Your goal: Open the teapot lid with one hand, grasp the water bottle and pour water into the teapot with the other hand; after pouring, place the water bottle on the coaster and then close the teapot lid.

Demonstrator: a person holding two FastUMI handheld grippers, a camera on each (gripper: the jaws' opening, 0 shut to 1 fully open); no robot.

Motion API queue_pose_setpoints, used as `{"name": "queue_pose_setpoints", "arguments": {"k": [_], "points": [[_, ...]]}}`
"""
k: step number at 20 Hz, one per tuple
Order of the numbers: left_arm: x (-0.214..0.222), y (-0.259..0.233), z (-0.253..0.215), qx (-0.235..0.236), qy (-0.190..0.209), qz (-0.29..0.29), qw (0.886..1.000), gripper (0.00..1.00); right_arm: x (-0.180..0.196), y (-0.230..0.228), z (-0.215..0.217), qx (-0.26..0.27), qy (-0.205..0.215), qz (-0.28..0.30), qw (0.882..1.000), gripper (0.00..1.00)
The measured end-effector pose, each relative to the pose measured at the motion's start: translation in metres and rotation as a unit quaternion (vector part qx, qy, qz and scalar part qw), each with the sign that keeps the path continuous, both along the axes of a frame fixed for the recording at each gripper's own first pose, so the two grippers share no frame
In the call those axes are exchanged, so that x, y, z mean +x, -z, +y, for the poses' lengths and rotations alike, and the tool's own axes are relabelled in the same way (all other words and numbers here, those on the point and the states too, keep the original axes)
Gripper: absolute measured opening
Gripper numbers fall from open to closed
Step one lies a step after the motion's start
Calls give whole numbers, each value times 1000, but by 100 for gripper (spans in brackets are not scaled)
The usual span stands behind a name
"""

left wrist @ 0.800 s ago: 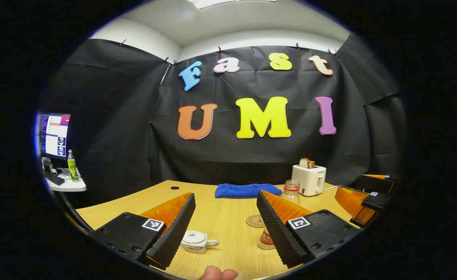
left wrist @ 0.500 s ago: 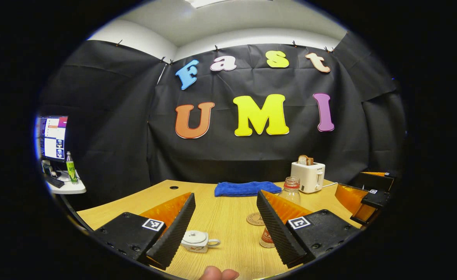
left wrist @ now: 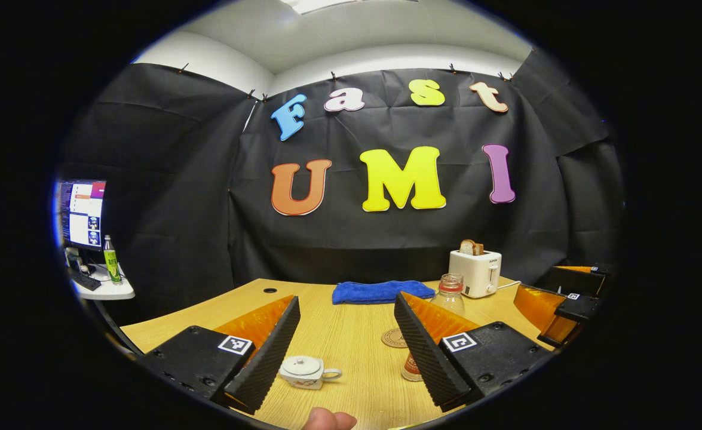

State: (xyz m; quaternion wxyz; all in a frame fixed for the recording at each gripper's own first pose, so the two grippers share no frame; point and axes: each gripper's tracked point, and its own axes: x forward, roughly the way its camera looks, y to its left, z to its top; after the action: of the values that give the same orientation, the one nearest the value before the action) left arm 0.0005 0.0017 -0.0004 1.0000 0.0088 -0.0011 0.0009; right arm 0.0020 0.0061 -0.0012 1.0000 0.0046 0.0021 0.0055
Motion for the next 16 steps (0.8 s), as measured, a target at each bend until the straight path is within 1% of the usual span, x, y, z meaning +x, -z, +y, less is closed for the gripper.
{"name": "queue_pose_setpoints", "arguments": {"k": [1, 2, 7, 8, 9, 11, 12, 14, 15, 16], "points": [[1, 1, -1, -1, 0, 2, 1000, 99, 0, -1, 0, 0, 0, -1, 1000, 97], [1, 2, 0, -1, -1, 4, 1000, 99, 0, -1, 0, 0, -1, -2, 1000, 94], [-1, 5, 2, -2, 0, 6, 1000, 99, -1, 3, 7, -2, -14, 0, 1000, 97], [-1, 10, 4, -3, 1, 10, 1000, 99, -1, 6, 9, -3, -18, 2, 1000, 95], [-3, 17, 9, -1, -1, 17, 1000, 99, -2, 12, 11, -6, -21, 6, 1000, 97], [-10, 33, 27, 1, -11, 31, 999, 99, -4, 22, 12, -11, -23, 13, 1000, 97], [-12, 41, 33, 1, -14, 39, 999, 99, -5, 26, 12, -12, -23, 16, 1000, 95], [-13, 55, 38, 5, -14, 57, 998, 100, -4, 32, 12, -8, -24, 23, 999, 97], [-12, 63, 41, 7, -14, 64, 998, 100, -4, 34, 10, -6, -23, 26, 999, 95], [-10, 68, 42, 8, -12, 69, 997, 99, -3, 35, 8, -4, -21, 28, 999, 97]]}}
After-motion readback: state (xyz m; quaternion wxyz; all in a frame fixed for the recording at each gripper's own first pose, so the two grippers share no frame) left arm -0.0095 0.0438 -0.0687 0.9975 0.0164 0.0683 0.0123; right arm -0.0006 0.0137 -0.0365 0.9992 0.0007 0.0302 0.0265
